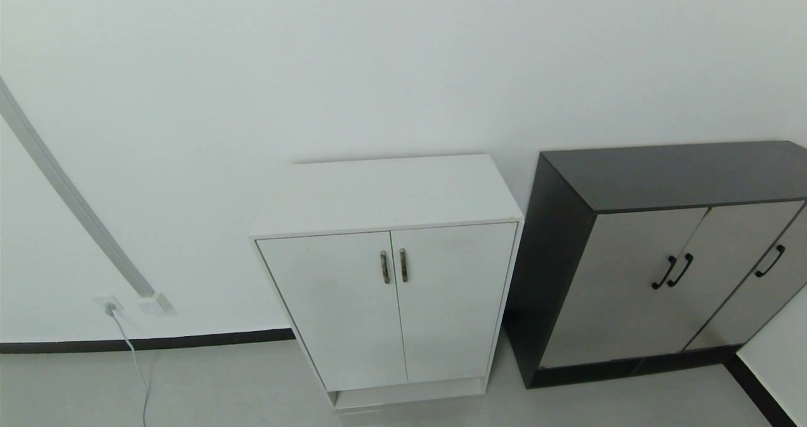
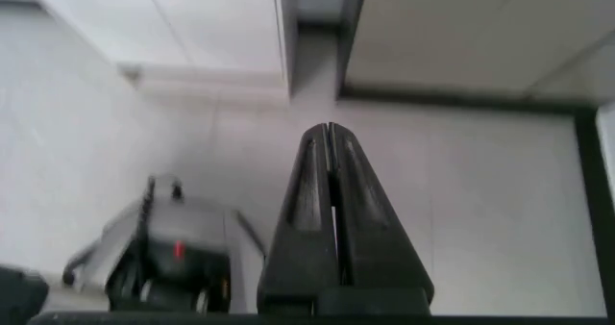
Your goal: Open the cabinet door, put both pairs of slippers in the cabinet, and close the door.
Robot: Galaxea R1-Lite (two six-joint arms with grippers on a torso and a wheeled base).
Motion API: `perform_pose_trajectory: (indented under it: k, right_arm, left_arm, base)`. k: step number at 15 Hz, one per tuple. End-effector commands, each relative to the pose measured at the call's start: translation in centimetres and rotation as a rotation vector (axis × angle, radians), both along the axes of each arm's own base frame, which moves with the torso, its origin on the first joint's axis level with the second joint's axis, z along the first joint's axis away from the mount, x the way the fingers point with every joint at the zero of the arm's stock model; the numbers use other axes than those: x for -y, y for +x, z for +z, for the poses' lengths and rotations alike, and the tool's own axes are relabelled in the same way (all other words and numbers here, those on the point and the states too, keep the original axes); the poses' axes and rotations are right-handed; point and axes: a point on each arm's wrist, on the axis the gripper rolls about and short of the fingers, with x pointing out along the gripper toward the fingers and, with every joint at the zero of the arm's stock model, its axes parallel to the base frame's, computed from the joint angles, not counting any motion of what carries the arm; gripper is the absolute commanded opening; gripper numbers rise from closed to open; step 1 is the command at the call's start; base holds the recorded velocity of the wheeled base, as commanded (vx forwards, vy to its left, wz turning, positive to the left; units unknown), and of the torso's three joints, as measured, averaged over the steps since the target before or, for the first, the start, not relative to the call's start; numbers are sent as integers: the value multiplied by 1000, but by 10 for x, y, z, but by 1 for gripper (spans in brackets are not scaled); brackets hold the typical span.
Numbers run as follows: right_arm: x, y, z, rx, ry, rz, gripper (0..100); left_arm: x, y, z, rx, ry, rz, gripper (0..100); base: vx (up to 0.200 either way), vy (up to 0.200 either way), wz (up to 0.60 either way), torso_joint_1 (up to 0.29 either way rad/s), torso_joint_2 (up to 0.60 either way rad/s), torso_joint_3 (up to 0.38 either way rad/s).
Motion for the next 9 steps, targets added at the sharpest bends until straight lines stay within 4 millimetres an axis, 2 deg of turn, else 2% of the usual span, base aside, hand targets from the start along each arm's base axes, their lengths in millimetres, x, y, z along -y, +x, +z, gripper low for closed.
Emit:
perform_pose_trajectory:
  k: [1,6,9]
  right_arm:
    - [1,-6,-1,49,11,5,0]
    - [3,-20,-13,50,30,33,0]
    - [5,-28,-12,153,54,-72,0]
  left_arm:
    - [0,0,0,-2,0,0,0]
    - [0,0,0,-2,-2,0,0]
    - [0,0,0,-2,-3,2,0]
  base:
    - [0,0,0,0,0,0]
    - [0,0,0,0,0,0]
    - [0,0,0,0,0,0]
